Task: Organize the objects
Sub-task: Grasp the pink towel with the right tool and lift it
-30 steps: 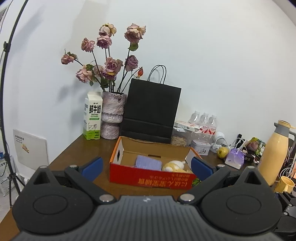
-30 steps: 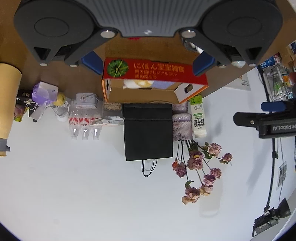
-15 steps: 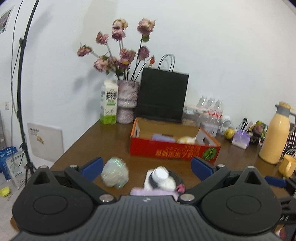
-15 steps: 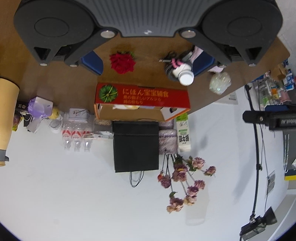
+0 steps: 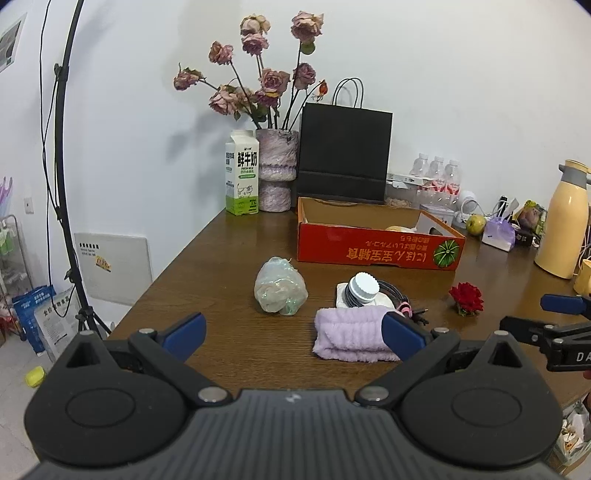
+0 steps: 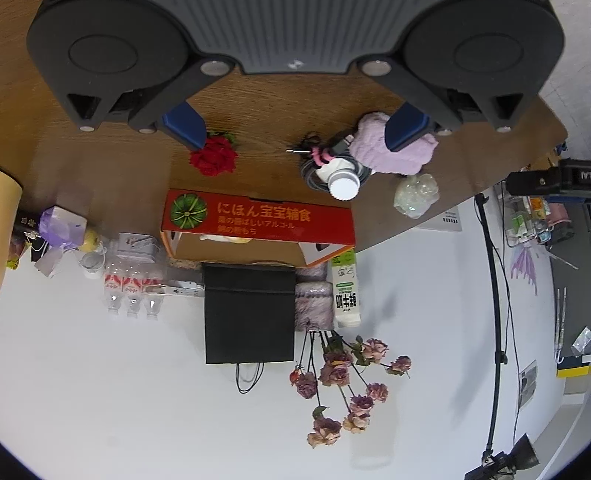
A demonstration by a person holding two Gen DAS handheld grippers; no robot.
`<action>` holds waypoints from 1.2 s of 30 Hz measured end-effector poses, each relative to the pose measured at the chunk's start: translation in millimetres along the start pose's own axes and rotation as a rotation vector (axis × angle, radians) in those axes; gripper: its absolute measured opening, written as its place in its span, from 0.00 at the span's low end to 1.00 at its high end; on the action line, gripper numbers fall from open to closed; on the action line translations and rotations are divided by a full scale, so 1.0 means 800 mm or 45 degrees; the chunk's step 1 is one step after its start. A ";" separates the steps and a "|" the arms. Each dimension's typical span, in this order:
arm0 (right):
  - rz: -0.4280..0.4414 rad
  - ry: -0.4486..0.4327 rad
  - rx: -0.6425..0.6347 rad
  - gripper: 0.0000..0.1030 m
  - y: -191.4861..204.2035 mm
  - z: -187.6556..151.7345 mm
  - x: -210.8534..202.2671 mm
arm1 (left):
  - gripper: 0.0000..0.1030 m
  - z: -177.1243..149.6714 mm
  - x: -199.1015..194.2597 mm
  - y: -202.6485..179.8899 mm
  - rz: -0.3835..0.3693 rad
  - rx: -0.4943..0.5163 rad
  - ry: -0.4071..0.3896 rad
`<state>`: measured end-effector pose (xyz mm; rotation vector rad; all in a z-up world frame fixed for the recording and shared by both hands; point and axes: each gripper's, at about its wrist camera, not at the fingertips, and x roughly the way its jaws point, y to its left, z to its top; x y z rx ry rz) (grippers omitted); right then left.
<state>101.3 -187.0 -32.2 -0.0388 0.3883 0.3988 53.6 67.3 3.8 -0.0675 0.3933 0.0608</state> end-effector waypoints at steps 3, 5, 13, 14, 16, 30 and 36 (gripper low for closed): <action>0.016 -0.004 0.005 1.00 0.006 -0.003 0.002 | 1.00 -0.003 0.001 0.001 -0.008 -0.001 -0.001; 0.026 -0.004 0.017 1.00 0.008 -0.005 0.004 | 1.00 -0.005 0.003 0.002 -0.012 -0.007 0.003; 0.104 0.070 0.013 1.00 0.033 -0.012 0.049 | 1.00 -0.011 0.006 0.012 0.008 -0.036 0.014; 0.109 0.075 0.005 1.00 0.037 -0.010 0.056 | 1.00 -0.011 0.007 0.014 0.013 -0.040 0.016; 0.119 0.085 -0.015 1.00 0.045 -0.006 0.069 | 1.00 -0.010 0.009 0.017 0.025 -0.051 0.021; 0.163 0.183 -0.162 1.00 0.088 0.020 0.150 | 1.00 -0.005 0.030 0.045 0.101 -0.093 0.039; 0.172 0.196 -0.231 0.96 0.097 0.021 0.169 | 1.00 -0.008 0.033 0.063 0.125 -0.118 0.052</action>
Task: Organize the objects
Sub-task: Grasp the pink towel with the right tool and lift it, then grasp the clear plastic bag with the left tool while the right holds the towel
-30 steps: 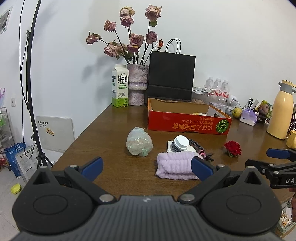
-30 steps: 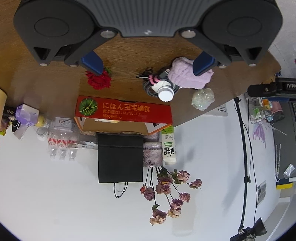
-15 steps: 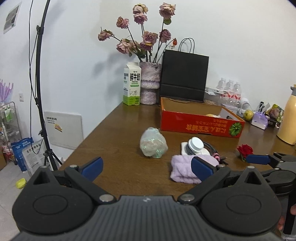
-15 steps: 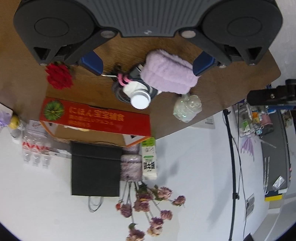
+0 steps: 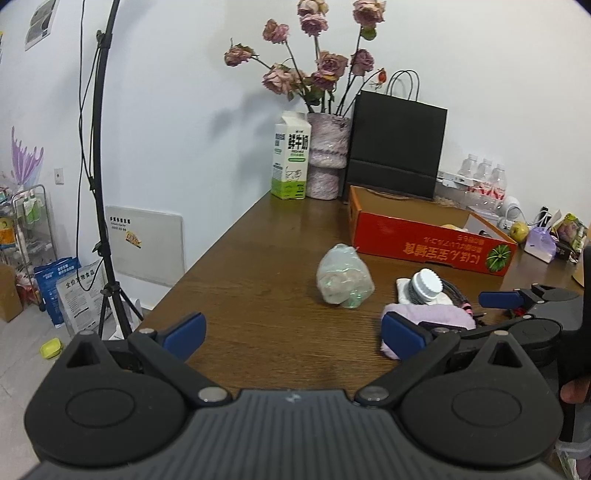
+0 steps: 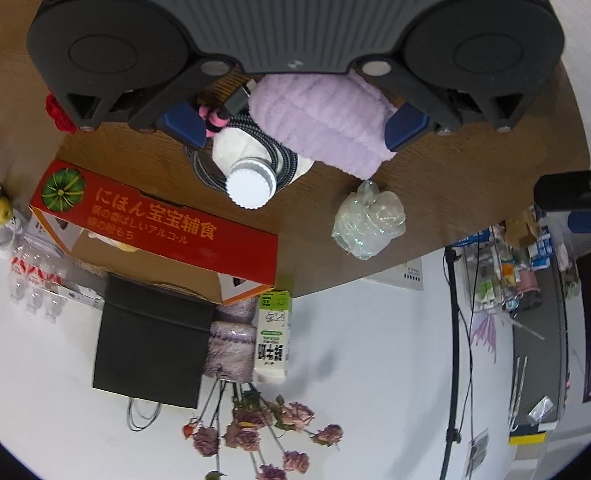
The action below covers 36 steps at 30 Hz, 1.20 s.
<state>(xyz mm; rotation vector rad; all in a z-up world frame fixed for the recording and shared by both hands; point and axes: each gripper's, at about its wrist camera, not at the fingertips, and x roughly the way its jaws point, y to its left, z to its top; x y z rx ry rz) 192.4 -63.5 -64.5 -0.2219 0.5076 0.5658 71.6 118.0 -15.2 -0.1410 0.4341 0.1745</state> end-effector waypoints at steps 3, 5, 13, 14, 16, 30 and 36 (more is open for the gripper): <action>0.052 0.024 0.005 0.80 0.000 -0.004 0.005 | 1.00 -0.002 0.003 0.006 0.003 -0.012 0.009; 0.096 0.026 0.026 0.71 -0.001 -0.007 0.005 | 1.00 -0.003 0.006 0.009 0.004 -0.018 0.016; 0.160 -0.067 0.028 0.31 0.000 -0.017 -0.016 | 1.00 -0.006 0.012 0.010 0.002 -0.020 0.037; 0.172 -0.084 0.034 0.30 -0.001 -0.018 -0.021 | 1.00 -0.006 0.012 0.010 0.004 -0.020 0.037; 0.191 -0.112 0.052 0.28 -0.005 -0.019 -0.027 | 1.00 -0.006 0.012 0.009 0.005 -0.021 0.038; 0.057 -0.333 0.143 0.27 -0.062 -0.027 -0.088 | 1.00 -0.002 0.024 -0.009 -0.028 0.024 0.051; -0.117 -0.349 0.192 0.27 -0.116 -0.034 -0.095 | 1.00 0.001 0.037 -0.019 -0.043 0.030 0.057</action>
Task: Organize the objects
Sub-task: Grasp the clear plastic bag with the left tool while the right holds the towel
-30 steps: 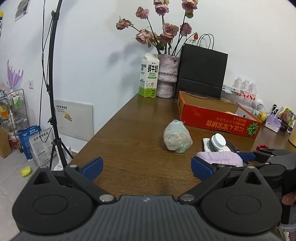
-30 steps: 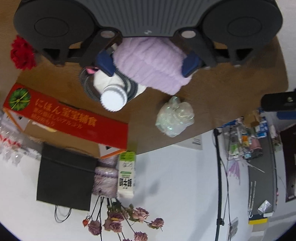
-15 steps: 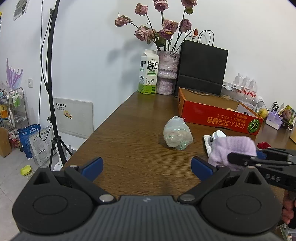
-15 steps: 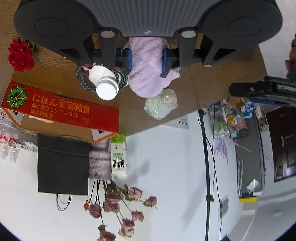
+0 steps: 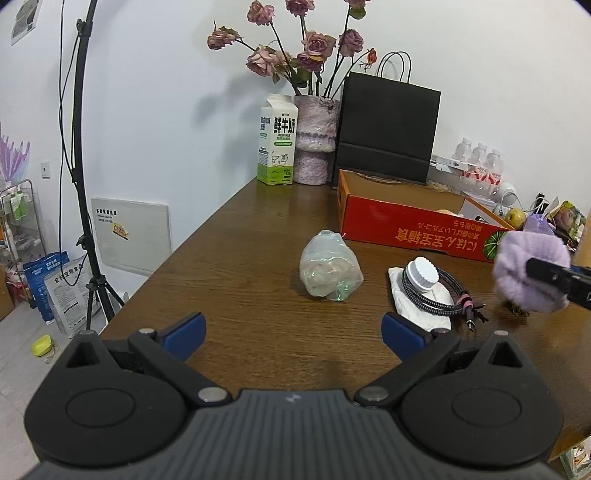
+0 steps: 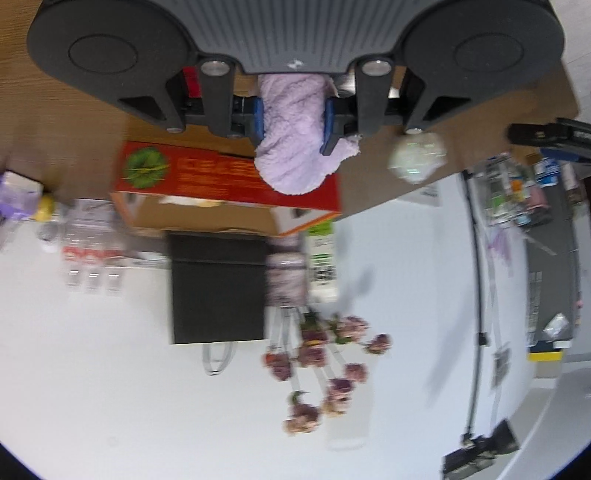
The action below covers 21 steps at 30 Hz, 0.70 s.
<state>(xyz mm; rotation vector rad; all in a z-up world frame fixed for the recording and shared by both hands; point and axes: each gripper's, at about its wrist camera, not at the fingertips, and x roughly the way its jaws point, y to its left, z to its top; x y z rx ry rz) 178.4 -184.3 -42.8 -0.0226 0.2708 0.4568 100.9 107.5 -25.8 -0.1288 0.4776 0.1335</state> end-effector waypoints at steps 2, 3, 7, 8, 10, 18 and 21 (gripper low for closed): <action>-0.061 -0.011 -0.010 0.27 -0.013 -0.001 0.000 | 1.00 0.002 0.005 -0.004 -0.004 0.009 0.000; -0.084 -0.016 -0.014 0.27 -0.017 -0.001 0.001 | 1.00 0.003 0.007 -0.005 -0.004 0.013 -0.001; -0.144 -0.035 -0.022 0.27 -0.032 -0.004 0.006 | 1.00 0.009 0.017 -0.015 -0.009 0.033 -0.017; -0.152 -0.040 -0.029 0.27 -0.034 -0.006 0.007 | 1.00 0.010 0.021 -0.017 -0.009 0.037 -0.021; -0.162 -0.039 -0.035 0.27 -0.034 -0.008 0.012 | 1.00 0.013 0.027 -0.021 -0.011 0.042 -0.026; -0.173 -0.036 -0.028 0.27 -0.036 -0.011 0.014 | 1.00 0.028 0.056 -0.040 0.003 0.091 -0.041; -0.178 -0.034 -0.056 0.27 -0.031 -0.012 0.014 | 1.00 0.032 0.068 -0.044 0.008 0.088 -0.041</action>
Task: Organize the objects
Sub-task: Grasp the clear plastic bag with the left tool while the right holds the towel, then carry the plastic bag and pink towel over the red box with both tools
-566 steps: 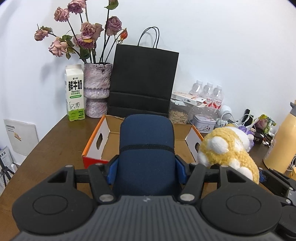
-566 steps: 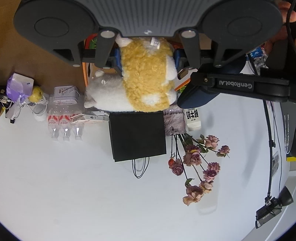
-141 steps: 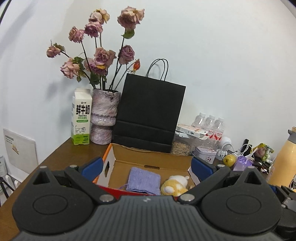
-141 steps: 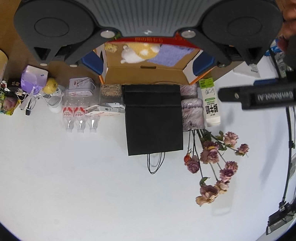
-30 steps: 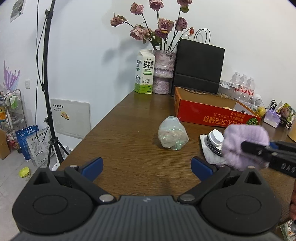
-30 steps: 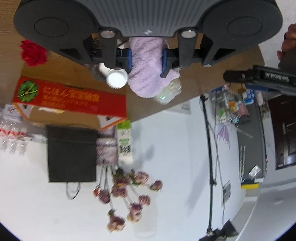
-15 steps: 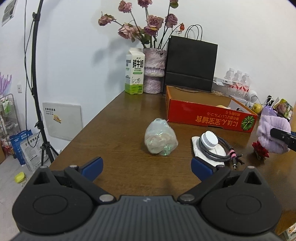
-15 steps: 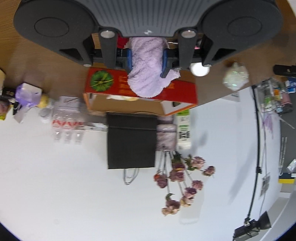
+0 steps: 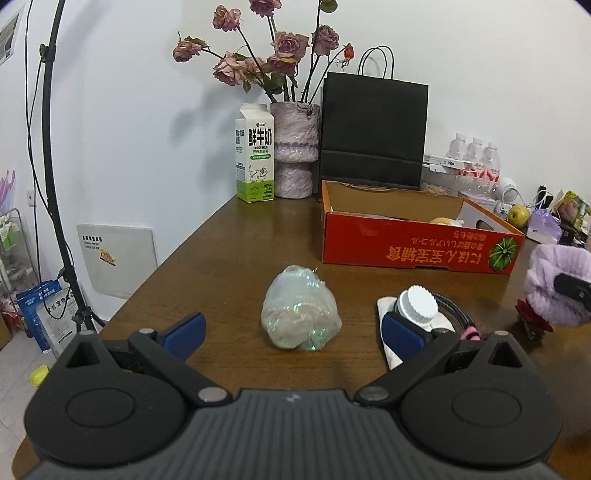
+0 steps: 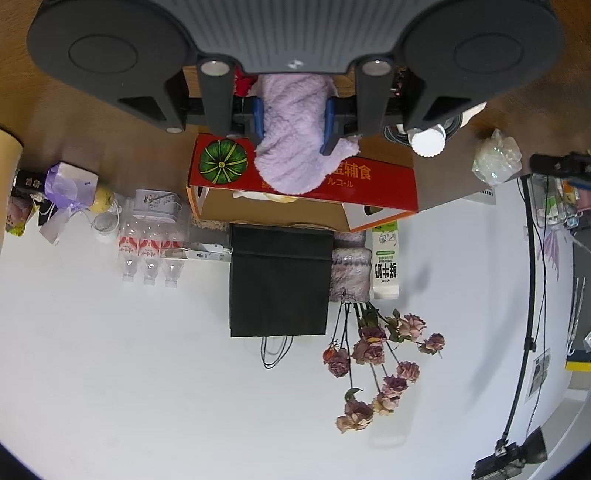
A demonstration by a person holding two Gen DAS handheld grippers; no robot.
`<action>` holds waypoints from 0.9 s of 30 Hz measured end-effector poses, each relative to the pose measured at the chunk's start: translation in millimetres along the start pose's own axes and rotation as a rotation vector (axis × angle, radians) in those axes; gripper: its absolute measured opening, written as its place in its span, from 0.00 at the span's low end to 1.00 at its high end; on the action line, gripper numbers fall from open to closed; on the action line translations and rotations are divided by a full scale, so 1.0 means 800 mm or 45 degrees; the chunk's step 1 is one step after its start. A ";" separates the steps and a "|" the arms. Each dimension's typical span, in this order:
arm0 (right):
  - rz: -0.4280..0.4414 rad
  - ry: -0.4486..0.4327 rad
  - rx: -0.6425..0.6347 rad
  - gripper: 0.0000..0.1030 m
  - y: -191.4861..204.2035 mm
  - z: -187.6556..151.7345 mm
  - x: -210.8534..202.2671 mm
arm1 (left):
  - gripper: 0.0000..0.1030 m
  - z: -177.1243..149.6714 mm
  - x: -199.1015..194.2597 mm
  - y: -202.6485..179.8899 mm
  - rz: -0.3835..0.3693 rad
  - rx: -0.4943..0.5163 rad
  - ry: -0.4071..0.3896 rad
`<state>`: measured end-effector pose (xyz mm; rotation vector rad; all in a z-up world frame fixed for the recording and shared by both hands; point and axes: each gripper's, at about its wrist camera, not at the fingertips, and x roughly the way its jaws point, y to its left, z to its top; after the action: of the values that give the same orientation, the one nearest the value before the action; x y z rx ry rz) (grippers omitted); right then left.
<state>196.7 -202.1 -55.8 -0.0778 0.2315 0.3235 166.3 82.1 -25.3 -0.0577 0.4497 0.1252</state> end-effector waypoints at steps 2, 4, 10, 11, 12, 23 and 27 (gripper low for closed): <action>-0.010 0.003 -0.005 0.27 0.001 -0.001 0.000 | 1.00 0.003 0.009 -0.004 0.004 0.000 0.002; -0.017 0.005 0.006 0.27 0.000 -0.001 0.001 | 1.00 0.006 0.016 -0.006 -0.002 0.000 0.006; -0.025 0.013 0.023 0.27 -0.004 -0.002 0.002 | 1.00 0.018 0.038 -0.020 -0.026 0.040 0.014; -0.027 0.013 0.021 0.27 -0.004 -0.002 0.002 | 1.00 0.020 0.043 -0.022 -0.035 0.046 0.014; -0.028 0.013 0.019 0.27 -0.003 -0.002 0.002 | 1.00 0.021 0.049 -0.023 -0.035 0.049 0.016; -0.050 -0.006 0.008 0.27 -0.001 -0.002 0.000 | 0.46 0.022 0.118 -0.005 0.022 -0.138 0.207; -0.051 -0.009 0.008 0.27 -0.001 -0.002 0.000 | 0.40 0.020 0.104 0.002 0.021 -0.172 0.142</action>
<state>197.1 -203.0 -57.2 -0.0746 0.2238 0.2828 247.5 94.3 -47.5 -0.1939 0.5528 0.1692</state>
